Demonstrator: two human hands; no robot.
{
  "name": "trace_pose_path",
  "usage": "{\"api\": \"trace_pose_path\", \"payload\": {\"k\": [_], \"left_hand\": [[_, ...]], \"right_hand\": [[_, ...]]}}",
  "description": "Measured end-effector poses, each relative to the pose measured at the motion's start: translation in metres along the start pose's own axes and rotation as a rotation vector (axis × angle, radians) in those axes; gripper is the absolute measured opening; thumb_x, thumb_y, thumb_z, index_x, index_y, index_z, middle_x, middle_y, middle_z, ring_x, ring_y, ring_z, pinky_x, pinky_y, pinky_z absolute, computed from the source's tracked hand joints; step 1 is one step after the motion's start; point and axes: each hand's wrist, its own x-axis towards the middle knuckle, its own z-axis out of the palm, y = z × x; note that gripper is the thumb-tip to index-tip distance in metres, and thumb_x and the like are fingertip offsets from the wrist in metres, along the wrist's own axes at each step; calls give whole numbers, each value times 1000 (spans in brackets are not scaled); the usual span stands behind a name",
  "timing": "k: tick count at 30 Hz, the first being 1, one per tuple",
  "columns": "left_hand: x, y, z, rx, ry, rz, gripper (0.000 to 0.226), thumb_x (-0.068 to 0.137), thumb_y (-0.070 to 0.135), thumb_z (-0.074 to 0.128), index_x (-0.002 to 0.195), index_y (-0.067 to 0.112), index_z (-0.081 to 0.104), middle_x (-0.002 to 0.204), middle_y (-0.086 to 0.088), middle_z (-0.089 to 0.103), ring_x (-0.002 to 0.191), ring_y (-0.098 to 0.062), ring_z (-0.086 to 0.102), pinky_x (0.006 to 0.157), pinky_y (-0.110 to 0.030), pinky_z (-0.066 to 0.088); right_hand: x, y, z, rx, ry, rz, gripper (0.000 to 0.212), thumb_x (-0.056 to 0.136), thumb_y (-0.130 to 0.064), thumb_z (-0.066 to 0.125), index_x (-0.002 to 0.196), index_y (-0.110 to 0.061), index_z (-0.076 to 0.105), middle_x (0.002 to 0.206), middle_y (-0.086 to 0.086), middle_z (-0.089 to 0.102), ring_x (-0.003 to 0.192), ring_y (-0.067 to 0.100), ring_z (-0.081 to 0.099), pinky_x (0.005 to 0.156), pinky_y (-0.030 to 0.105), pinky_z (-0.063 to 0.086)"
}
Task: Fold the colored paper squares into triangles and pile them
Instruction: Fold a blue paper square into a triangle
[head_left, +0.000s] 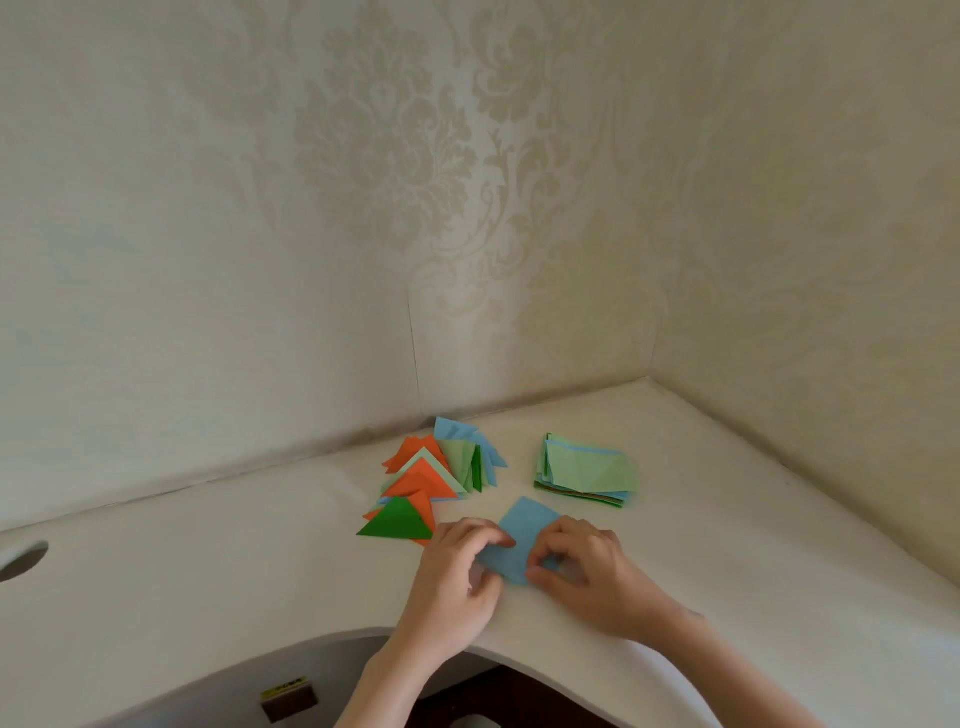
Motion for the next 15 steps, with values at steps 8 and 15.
{"api": "trace_pose_path", "payload": {"k": [8,15], "left_hand": [[1,-5,4,55,62,17,19,80,10,72,81,28,66,87,20,57,93,-4,53,81,-9,36],[1,-10,1,35,30,30,5,83,27,70,81,23,68,86,18,58,93,-3,53,81,-13,38]], "right_hand": [[-3,2,-17,93,81,-76,14,82,-37,69,91,-27,63,93,-12,60,88,3,57,80,21,46],[-18,8,-4,49,131,-94,26,82,-55,62,81,-29,67,103,-18,55,93,-3,56,85,16,44]]}}
